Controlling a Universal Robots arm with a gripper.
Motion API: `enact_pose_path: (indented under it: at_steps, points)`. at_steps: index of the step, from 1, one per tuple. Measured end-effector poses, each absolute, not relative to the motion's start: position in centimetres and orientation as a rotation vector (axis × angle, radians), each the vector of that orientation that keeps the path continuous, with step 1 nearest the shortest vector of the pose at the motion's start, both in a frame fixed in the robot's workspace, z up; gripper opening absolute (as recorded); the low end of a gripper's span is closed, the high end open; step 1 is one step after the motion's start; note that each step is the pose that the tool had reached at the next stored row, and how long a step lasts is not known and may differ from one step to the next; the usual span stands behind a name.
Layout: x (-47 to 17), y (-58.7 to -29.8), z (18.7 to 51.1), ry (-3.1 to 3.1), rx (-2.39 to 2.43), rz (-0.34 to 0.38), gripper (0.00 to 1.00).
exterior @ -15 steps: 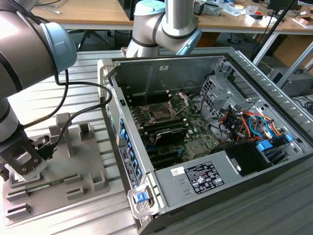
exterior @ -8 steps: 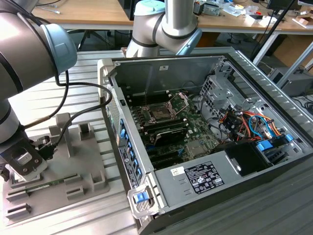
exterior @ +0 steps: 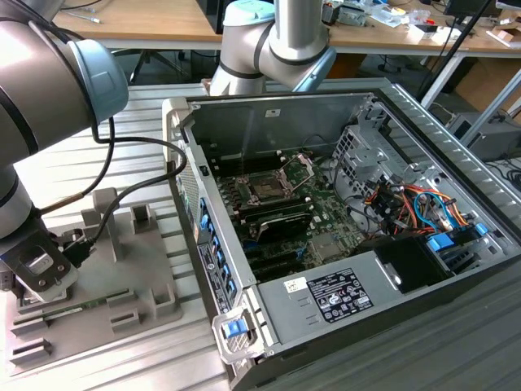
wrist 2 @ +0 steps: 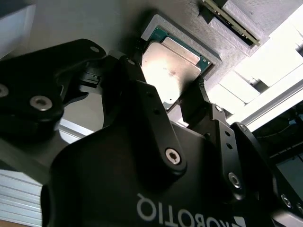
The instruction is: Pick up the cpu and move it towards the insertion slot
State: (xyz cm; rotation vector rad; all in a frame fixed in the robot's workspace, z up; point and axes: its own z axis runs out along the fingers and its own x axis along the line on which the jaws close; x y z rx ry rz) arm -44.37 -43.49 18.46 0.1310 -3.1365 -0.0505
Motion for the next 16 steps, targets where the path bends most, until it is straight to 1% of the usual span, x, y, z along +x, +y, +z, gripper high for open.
enact_pose_path:
  at_steps: [16]
  points:
    - [-44.36, -43.48, 18.48, -3.137, 0.131, -0.051, 0.55]
